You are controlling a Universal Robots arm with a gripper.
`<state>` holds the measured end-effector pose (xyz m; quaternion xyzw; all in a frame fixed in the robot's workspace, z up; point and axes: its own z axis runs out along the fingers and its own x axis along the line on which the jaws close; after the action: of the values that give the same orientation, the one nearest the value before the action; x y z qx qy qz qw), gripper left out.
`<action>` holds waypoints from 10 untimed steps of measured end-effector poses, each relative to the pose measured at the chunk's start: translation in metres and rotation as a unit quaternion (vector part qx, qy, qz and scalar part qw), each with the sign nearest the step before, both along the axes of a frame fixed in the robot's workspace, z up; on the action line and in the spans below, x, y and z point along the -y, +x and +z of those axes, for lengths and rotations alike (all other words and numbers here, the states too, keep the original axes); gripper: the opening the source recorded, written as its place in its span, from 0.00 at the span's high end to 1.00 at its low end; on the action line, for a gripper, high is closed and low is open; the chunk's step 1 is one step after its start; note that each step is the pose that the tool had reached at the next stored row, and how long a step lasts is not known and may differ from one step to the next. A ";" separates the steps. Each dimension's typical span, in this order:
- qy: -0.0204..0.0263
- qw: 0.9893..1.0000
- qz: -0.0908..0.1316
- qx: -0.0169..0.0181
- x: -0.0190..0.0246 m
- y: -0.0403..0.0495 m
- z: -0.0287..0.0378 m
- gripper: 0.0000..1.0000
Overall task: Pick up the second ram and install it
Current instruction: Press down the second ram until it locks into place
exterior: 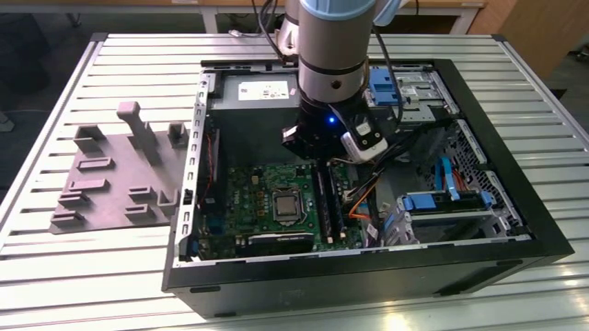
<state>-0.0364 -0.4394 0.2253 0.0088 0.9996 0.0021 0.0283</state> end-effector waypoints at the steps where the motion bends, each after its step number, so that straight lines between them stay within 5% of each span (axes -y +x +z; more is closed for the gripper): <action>1: 0.000 1.000 0.000 0.000 0.0000 0.0000 -0.0010 0.89; 10: 0.000 1.000 0.000 0.000 0.0001 0.0000 -0.0049 0.89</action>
<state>-0.0364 -0.4395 0.2204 0.0088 0.9996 0.0020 0.0283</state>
